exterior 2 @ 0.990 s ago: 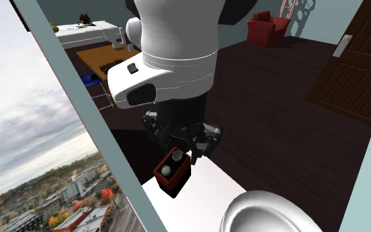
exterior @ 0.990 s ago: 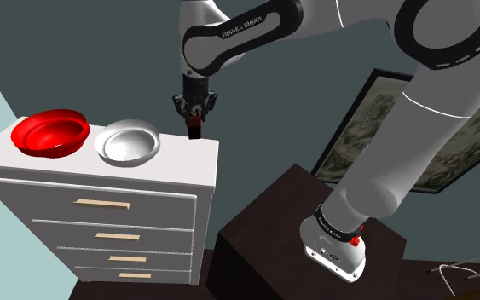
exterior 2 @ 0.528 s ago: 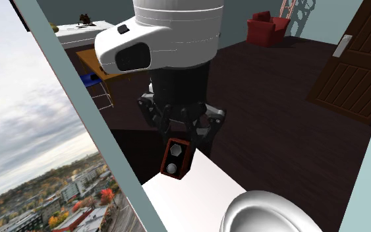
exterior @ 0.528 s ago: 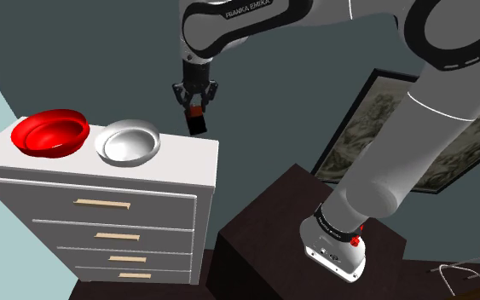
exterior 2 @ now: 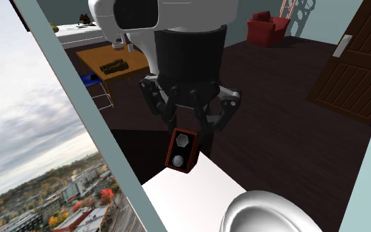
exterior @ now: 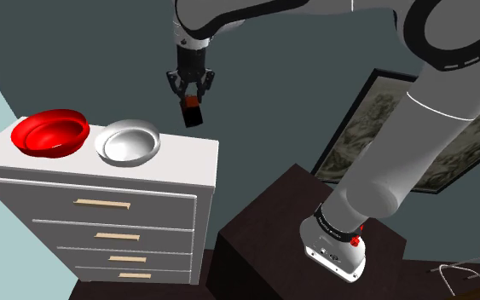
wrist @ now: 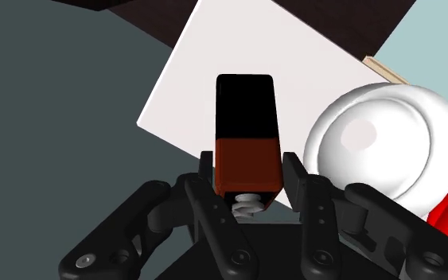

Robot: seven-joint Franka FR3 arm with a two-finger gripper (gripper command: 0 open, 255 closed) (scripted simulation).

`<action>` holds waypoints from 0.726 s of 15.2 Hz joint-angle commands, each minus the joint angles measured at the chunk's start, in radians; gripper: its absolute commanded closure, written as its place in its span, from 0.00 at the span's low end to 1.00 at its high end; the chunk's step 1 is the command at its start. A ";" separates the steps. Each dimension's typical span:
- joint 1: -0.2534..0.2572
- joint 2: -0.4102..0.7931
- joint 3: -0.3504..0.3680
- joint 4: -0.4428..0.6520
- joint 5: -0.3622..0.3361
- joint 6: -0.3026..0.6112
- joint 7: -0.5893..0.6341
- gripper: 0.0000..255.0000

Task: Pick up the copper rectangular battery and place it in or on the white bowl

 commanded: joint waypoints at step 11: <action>0.147 0.381 0.069 0.577 -0.085 -0.208 0.211 1.00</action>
